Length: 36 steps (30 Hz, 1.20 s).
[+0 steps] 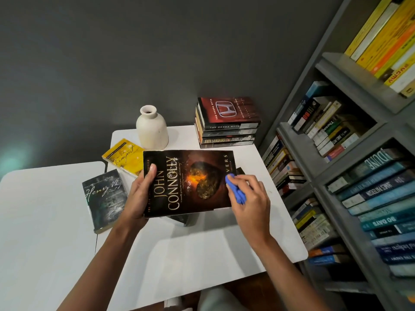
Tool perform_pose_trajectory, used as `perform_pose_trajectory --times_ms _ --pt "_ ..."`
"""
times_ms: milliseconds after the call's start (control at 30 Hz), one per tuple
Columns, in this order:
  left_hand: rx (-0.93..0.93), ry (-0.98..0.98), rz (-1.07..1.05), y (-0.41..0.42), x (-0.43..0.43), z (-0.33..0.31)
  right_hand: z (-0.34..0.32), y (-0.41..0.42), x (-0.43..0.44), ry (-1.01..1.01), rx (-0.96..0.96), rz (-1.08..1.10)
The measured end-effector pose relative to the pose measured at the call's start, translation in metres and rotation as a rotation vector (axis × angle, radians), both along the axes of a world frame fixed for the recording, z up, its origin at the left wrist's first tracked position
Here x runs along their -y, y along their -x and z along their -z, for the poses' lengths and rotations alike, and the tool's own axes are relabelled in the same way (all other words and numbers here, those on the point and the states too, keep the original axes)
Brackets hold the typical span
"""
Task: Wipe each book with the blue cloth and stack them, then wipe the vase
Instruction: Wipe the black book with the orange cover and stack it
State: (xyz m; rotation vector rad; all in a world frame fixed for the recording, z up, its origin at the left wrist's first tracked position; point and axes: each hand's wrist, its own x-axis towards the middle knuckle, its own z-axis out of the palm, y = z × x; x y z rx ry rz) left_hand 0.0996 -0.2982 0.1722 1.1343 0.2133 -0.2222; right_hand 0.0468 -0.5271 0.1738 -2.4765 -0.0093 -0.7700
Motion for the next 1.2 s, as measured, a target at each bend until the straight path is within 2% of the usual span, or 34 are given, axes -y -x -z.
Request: perform_pose_trajectory --times_ms 200,333,400,567,700,800,1000,1133,1200 --pt "0.024 -0.042 0.032 -0.008 0.015 -0.008 -0.034 -0.049 -0.010 -0.021 0.036 0.099" --pt "0.026 -0.005 -0.027 -0.013 0.012 -0.013 -0.020 -0.023 -0.032 0.047 0.086 -0.135" --pt "0.009 0.017 -0.066 -0.014 0.006 -0.011 -0.006 -0.004 -0.022 0.048 0.075 -0.180" --pt "-0.011 0.037 -0.089 -0.010 0.004 -0.009 -0.019 -0.029 -0.003 0.007 0.106 0.029" --pt "0.006 0.024 -0.072 -0.013 0.015 -0.016 -0.026 -0.023 -0.057 0.058 0.143 -0.148" --pt "0.013 0.020 -0.064 -0.012 0.012 -0.015 -0.016 -0.002 -0.057 0.102 0.118 -0.267" --pt "0.007 0.024 -0.085 -0.007 0.014 -0.010 -0.021 -0.025 -0.021 0.038 0.143 -0.034" --pt "0.016 0.028 -0.083 -0.009 0.022 -0.014 -0.022 -0.010 -0.071 0.078 0.161 -0.212" --pt "0.014 0.029 -0.092 -0.008 0.021 -0.011 -0.019 -0.008 -0.065 0.103 0.141 -0.255"
